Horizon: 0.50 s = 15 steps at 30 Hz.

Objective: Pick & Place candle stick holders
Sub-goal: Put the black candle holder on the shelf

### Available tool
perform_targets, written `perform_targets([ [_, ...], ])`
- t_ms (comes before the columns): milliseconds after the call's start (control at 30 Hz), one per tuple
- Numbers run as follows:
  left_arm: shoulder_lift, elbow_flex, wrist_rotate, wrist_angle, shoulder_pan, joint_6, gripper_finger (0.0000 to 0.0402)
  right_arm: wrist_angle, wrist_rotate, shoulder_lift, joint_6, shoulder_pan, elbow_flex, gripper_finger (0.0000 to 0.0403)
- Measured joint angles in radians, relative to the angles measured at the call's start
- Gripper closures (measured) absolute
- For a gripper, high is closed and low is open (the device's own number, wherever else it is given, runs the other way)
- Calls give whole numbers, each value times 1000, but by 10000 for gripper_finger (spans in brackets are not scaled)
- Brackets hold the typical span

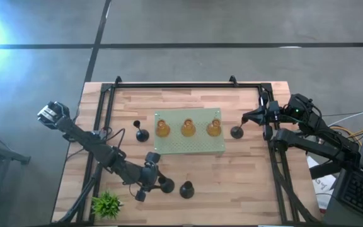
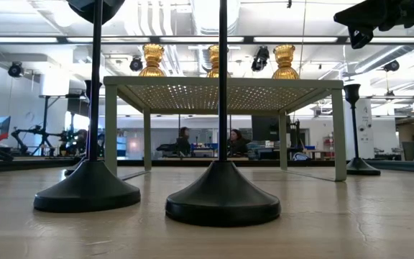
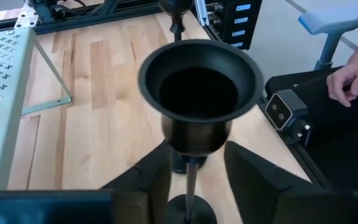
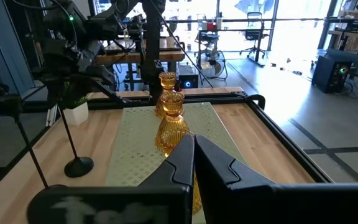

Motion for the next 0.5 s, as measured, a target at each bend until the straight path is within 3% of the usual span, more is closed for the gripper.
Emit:
perform_targets([
  [300, 0, 0, 9, -3, 15, 81, 379, 0, 0, 0, 0, 0, 0, 394],
  [500, -18, 0, 8, -20, 18, 87, 381, 0, 0, 0, 0, 0, 0, 394],
])
